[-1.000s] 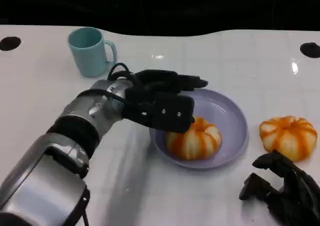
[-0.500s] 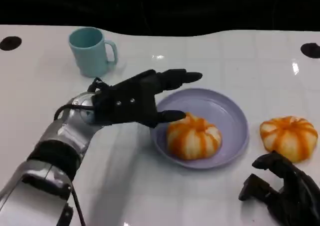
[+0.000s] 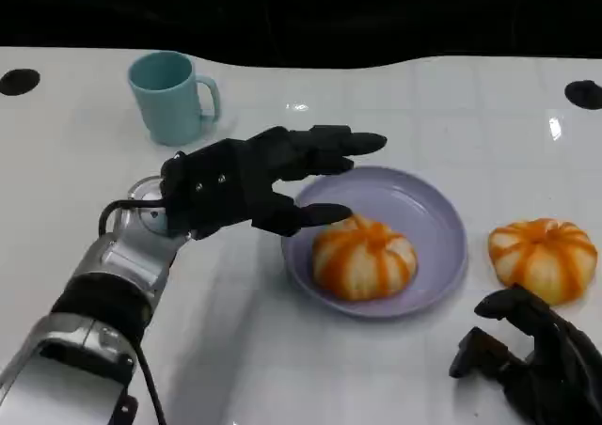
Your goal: Grasp the bread from the table and place it into the plate.
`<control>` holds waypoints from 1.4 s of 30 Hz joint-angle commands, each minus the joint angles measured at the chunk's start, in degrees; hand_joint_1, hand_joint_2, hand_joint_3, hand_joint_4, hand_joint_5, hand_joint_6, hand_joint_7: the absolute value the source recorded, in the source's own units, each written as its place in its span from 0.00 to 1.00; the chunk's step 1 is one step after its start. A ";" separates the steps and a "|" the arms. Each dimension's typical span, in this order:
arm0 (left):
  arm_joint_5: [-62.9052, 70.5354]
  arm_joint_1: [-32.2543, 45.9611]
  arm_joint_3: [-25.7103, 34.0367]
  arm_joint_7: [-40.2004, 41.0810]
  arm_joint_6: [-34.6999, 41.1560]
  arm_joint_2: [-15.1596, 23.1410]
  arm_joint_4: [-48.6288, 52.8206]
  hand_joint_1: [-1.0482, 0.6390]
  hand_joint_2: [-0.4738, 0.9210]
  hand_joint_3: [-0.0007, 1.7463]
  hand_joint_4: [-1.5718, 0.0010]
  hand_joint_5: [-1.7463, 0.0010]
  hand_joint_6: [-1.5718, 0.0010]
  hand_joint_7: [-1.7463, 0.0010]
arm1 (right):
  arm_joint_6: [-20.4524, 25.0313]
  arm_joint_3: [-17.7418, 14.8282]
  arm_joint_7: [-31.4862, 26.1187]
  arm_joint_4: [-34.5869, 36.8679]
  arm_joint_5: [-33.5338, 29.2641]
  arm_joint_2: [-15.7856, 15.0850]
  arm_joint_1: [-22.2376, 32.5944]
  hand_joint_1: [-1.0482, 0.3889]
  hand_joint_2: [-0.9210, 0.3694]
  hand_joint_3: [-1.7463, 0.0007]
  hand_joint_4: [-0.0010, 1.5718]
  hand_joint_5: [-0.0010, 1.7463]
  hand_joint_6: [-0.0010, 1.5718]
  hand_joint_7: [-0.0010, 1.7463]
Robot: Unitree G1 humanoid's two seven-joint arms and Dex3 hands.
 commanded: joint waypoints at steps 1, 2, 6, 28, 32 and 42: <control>-37.17 35.57 13.09 -4.76 23.93 -4.29 -38.05 0.26 1.00 0.22 0.59 0.16 0.63 0.35 | -0.40 -0.12 -1.05 -2.50 -0.27 -0.60 1.28 0.38 0.00 0.86 0.43 0.84 0.36 0.69; -41.65 39.91 14.29 -4.89 27.52 -4.62 -43.37 0.27 1.00 0.22 0.57 0.08 0.64 0.26 | -0.43 -0.11 -1.15 -2.68 -0.34 -0.56 1.36 0.38 0.00 0.86 0.43 0.85 0.36 0.69; -43.64 42.39 13.92 -3.27 32.85 -3.83 -49.36 0.29 1.00 0.21 0.55 0.00 0.65 0.16 | -0.42 -0.13 -1.15 -2.71 -0.36 -0.53 1.37 0.38 0.00 0.85 0.42 0.85 0.35 0.69; -53.44 60.59 16.69 0.04 49.12 -6.63 -66.15 0.30 1.00 0.23 0.48 0.00 0.61 0.01 | 1.43 -0.31 -0.89 -3.74 0.35 -0.76 1.86 0.37 0.00 0.87 0.43 0.85 0.37 0.67; -51.60 58.82 17.07 -2.29 45.49 -7.06 -63.06 0.30 1.00 0.23 0.48 0.00 0.62 0.00 | 1.67 -0.31 -0.39 -4.19 0.56 -0.90 2.17 0.37 0.00 0.87 0.43 0.84 0.37 0.66; -50.85 57.92 18.06 -2.77 44.45 -8.00 -60.23 0.31 1.00 0.22 0.47 0.00 0.62 0.00 | 1.39 0.08 -1.96 -5.16 -0.51 -0.84 2.98 0.36 0.00 0.87 0.44 0.85 0.39 0.67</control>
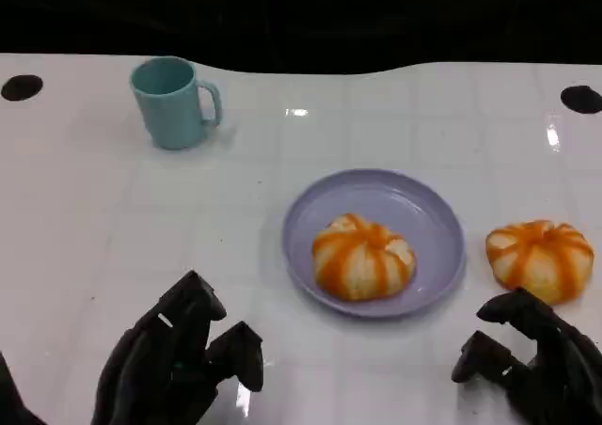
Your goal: Grasp the bread from the table and place it into the plate.
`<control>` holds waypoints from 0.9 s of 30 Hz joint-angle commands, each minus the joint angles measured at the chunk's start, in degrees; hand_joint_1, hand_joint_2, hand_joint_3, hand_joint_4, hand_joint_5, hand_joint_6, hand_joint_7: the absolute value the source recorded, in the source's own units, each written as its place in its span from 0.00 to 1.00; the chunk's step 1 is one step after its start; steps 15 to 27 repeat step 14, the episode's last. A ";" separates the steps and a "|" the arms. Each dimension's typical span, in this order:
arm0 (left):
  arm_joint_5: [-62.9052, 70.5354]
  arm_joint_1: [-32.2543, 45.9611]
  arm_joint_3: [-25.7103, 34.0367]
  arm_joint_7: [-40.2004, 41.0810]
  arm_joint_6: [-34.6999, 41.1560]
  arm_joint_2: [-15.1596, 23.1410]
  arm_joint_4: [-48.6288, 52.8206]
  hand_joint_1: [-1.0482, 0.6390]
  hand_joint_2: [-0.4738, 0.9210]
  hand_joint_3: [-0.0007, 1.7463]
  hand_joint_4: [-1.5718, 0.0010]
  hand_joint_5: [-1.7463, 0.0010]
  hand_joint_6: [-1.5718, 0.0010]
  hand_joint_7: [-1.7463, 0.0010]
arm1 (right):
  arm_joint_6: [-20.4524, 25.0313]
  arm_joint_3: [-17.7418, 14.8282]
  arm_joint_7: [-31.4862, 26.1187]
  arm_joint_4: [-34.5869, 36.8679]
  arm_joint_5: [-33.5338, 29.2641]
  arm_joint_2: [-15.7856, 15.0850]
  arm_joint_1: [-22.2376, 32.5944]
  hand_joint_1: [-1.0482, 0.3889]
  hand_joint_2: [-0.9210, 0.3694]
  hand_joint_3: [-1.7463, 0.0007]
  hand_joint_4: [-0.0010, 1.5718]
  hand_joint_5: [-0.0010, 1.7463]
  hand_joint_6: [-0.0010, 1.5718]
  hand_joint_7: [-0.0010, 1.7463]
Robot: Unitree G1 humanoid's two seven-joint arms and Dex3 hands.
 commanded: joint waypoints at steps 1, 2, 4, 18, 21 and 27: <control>0.48 -0.24 0.75 -0.39 -0.44 0.16 0.53 0.31 1.00 0.22 0.47 0.00 0.62 0.00 | -0.17 -0.01 -0.68 -0.84 -0.33 -1.12 0.63 0.36 0.00 0.87 0.44 0.85 0.39 0.67; 0.97 -0.39 0.67 -0.13 -0.18 0.62 0.55 0.31 1.00 0.22 0.47 0.00 0.62 0.00 | -0.14 -0.12 -0.40 -0.52 -0.07 -1.15 0.48 0.36 0.00 0.87 0.44 0.85 0.39 0.67; 1.74 -0.60 0.60 0.25 0.10 1.17 0.67 0.29 1.00 0.19 0.48 0.00 0.62 0.00 | 0.18 -0.34 -0.02 -0.07 0.44 -1.17 0.27 0.37 0.00 0.86 0.44 0.85 0.38 0.67; 3.37 -2.31 1.20 -0.53 -1.42 0.45 3.37 0.30 1.00 0.19 0.48 0.00 0.63 0.01 | -1.03 -0.20 -1.07 -0.09 -0.29 -0.82 0.16 0.35 0.00 0.88 0.43 0.87 0.38 0.69; 3.37 -2.31 1.20 -0.53 -1.42 0.45 3.37 0.30 1.00 0.19 0.48 0.00 0.63 0.01 | -1.03 -0.20 -1.07 -0.09 -0.29 -0.82 0.16 0.35 0.00 0.88 0.43 0.87 0.38 0.69; 3.37 -2.31 1.20 -0.53 -1.42 0.45 3.37 0.30 1.00 0.19 0.48 0.00 0.63 0.01 | -1.03 -0.20 -1.07 -0.09 -0.29 -0.82 0.16 0.35 0.00 0.88 0.43 0.87 0.38 0.69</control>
